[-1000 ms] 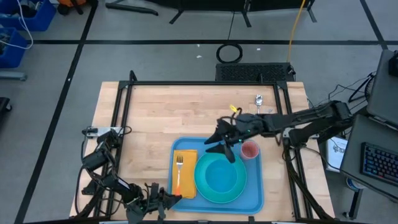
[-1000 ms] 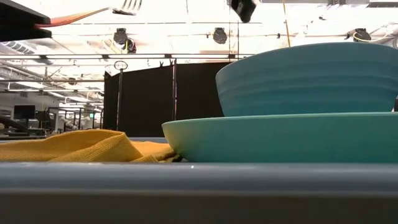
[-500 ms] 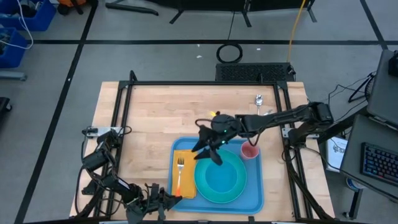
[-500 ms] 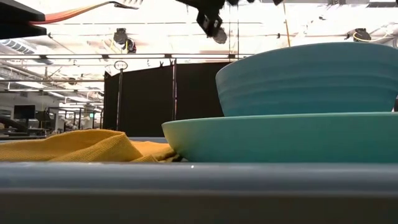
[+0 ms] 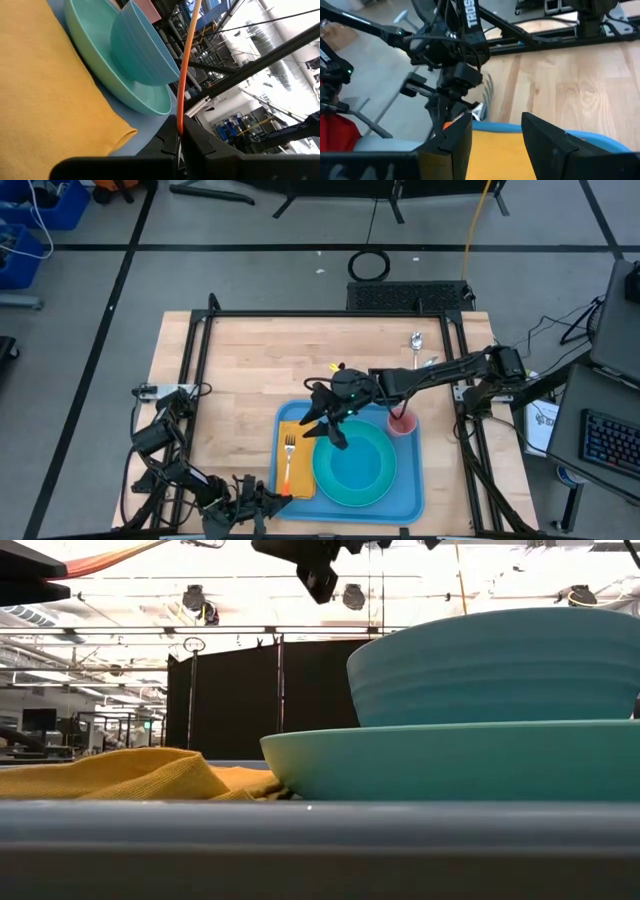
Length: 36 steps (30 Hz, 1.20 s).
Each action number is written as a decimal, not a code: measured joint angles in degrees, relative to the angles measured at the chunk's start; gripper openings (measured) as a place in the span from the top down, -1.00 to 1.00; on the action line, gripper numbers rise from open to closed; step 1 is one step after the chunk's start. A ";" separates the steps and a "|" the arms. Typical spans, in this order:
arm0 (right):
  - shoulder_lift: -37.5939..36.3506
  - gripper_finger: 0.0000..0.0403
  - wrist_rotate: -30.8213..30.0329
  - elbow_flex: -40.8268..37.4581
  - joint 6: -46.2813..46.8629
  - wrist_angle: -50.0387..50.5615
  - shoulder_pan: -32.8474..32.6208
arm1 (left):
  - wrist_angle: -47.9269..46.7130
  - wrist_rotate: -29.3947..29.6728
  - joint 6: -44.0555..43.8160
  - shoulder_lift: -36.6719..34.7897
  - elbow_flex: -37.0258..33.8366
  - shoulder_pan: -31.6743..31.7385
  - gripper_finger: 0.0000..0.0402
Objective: Set up tray
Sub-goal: Put the orange fork on top of the napkin
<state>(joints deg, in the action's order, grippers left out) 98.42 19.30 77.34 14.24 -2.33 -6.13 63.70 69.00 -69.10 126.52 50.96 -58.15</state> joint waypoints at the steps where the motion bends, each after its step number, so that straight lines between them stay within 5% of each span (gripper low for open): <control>1: 0.01 0.21 -0.06 0.00 0.00 -0.22 0.00 | 0.00 -0.01 0.02 0.00 0.00 0.00 0.98; 36: 3.72 0.21 -1.21 -0.04 1.41 -9.09 -1.11 | -0.13 -0.09 1.38 0.02 -0.02 0.37 0.98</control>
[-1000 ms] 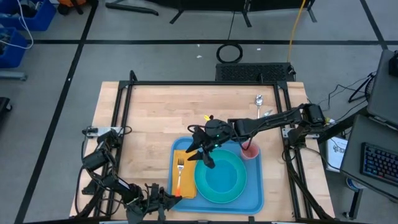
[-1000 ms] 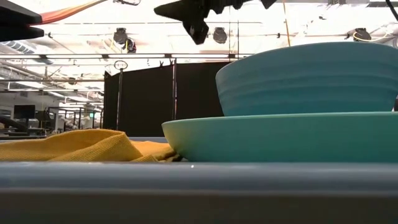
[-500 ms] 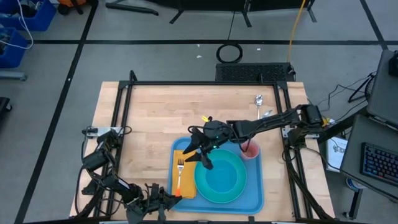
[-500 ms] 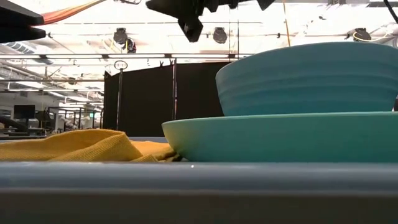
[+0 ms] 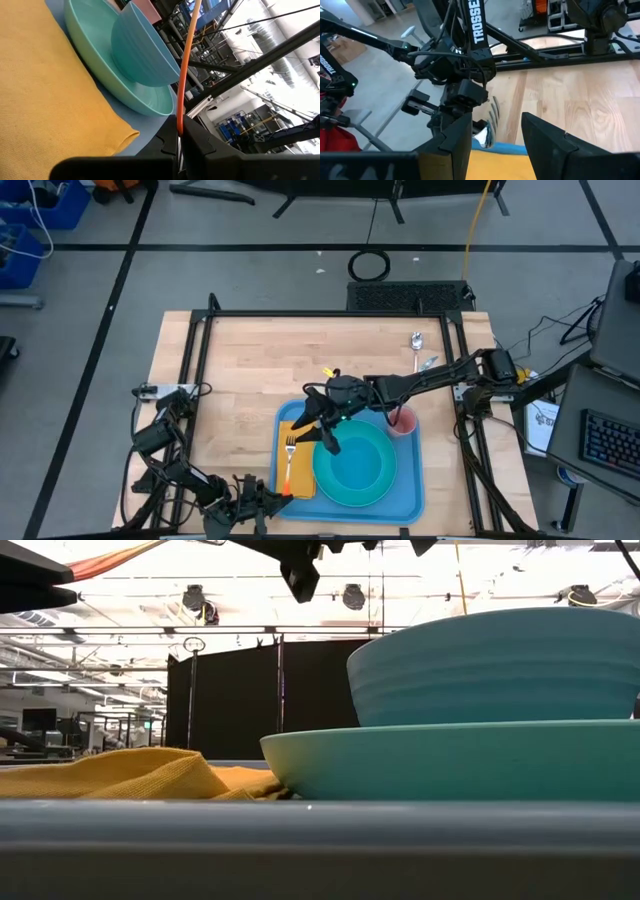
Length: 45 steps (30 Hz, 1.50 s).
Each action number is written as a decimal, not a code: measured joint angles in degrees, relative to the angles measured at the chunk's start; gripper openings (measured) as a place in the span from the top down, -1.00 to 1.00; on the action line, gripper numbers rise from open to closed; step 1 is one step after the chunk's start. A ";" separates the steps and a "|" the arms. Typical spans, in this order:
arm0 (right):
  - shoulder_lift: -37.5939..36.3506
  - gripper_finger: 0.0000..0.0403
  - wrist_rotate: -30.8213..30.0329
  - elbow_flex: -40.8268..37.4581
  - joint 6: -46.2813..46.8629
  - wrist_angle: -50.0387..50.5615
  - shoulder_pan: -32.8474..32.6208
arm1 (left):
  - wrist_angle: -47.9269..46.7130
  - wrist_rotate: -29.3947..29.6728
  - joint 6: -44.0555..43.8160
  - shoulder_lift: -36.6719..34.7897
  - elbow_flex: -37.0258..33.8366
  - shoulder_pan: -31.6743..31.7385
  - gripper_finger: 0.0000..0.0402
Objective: Set up tray
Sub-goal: Put the orange fork on top of the napkin
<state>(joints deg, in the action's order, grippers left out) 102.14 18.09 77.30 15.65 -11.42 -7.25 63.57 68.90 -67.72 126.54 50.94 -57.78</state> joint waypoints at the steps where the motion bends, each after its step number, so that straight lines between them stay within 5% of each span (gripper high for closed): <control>1: -0.01 0.21 -0.05 0.00 0.01 -0.02 0.00 | -0.02 0.02 0.00 0.00 0.00 0.00 0.98; 13: -0.01 0.28 -0.13 0.00 0.13 -0.94 0.00 | -0.08 0.04 0.20 0.00 0.00 0.00 0.98; 29: -0.01 0.96 0.25 0.00 -0.86 -0.83 0.00 | -0.13 0.27 1.13 0.00 -0.04 0.04 0.97; 45: -0.01 1.00 -1.49 0.00 1.87 -0.20 0.38 | -0.03 -0.77 4.49 0.04 -0.04 -0.07 0.83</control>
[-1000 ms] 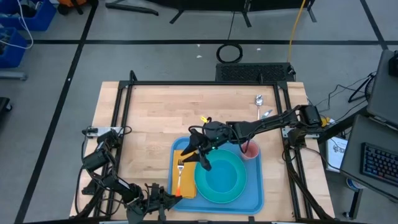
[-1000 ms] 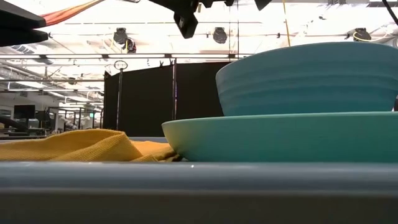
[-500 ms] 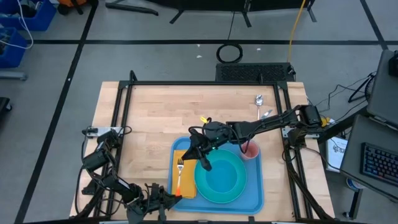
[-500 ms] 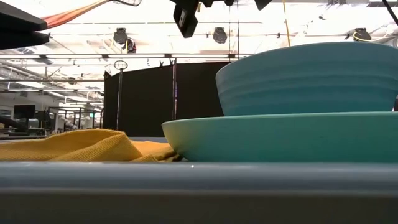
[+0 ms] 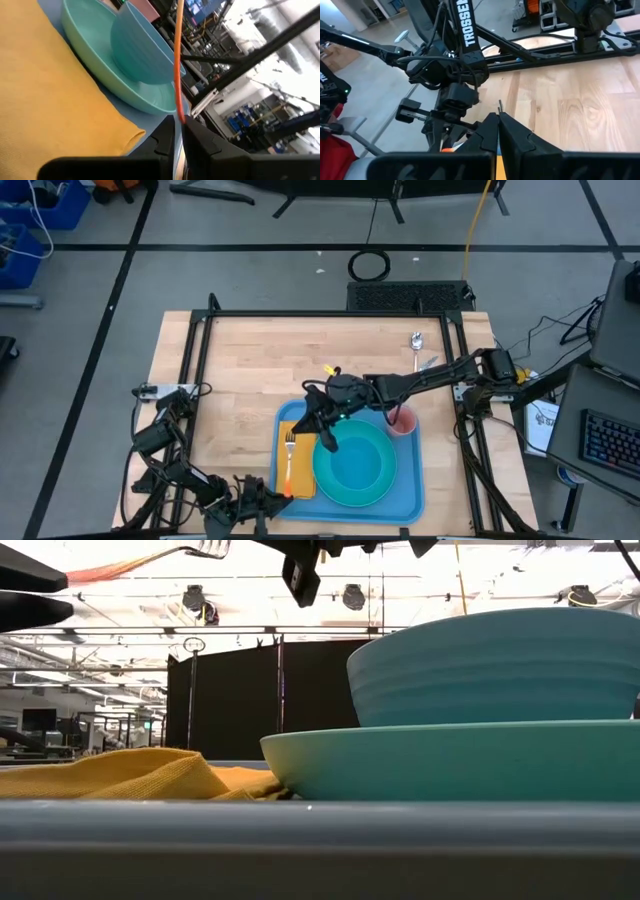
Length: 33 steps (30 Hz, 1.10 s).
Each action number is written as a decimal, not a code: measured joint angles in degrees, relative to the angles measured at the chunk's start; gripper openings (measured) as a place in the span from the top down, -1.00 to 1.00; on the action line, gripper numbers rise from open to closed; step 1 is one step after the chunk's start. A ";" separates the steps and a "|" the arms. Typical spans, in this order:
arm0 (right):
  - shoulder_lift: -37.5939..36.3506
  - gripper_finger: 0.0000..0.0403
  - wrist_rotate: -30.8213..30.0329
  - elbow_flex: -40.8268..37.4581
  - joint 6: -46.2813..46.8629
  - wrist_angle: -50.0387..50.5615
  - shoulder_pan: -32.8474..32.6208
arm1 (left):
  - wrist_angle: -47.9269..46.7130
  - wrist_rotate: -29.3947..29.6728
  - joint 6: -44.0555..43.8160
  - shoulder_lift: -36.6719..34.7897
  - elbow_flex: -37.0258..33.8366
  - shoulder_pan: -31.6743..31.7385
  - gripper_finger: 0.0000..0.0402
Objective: Set up tray
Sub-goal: Put the orange fork on top of the napkin
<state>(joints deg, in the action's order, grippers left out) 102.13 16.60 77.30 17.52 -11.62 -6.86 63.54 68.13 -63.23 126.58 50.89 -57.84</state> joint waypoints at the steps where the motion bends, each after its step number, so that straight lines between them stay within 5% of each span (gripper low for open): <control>1: 0.00 1.00 0.02 0.00 0.25 0.13 0.08 | -0.03 -0.46 0.35 0.00 0.00 0.00 0.83; 13: 0.00 1.00 -3.59 0.00 1.11 0.28 -0.18 | 0.74 -2.97 3.12 0.00 -0.04 -1.88 0.98; 20: 0.00 1.00 -10.66 0.00 1.10 0.28 -1.58 | 4.33 3.63 11.08 0.16 -0.09 -5.31 0.92; 33: 7.00 1.00 -12.36 -0.07 5.50 -5.45 -2.48 | 7.07 11.67 19.30 -0.11 -0.07 -8.75 0.97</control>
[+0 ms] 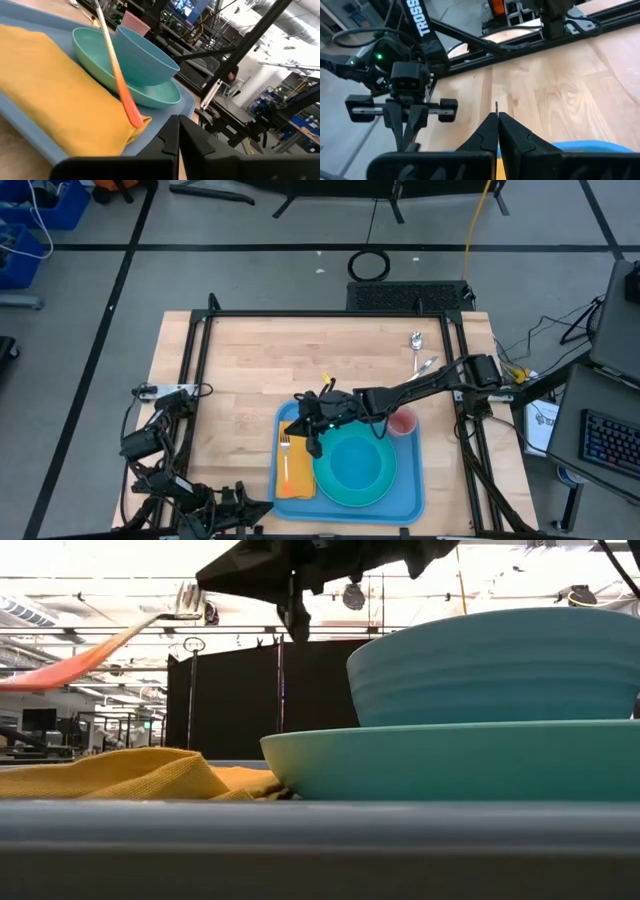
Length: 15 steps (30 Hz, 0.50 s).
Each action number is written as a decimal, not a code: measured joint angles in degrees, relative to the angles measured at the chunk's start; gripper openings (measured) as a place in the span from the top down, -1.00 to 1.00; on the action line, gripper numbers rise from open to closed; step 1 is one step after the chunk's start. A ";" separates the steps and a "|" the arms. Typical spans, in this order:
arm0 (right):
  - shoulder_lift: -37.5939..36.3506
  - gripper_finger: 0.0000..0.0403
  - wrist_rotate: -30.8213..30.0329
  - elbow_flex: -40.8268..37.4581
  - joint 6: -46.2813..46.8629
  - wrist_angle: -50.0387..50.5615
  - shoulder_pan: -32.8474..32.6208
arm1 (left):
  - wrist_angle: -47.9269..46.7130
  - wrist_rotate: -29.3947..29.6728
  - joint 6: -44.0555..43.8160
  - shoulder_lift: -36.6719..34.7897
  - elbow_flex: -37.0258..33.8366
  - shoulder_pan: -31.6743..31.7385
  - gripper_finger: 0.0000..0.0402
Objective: Set up tray
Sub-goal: Put the orange fork on top of the napkin
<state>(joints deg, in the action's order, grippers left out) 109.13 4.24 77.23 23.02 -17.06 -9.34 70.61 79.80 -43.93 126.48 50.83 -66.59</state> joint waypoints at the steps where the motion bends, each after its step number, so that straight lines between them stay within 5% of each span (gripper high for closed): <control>1: 0.23 1.00 0.04 0.00 0.25 -0.23 0.20 | 0.02 0.17 0.17 -0.01 0.01 -0.18 0.95; 15: 0.21 1.00 -2.93 0.00 0.72 1.62 0.48 | -0.02 2.81 4.60 -0.09 0.02 -0.41 0.90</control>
<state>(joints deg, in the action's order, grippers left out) 109.34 1.31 77.23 23.75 -15.44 -8.86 70.59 82.61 -39.33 126.39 50.85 -67.00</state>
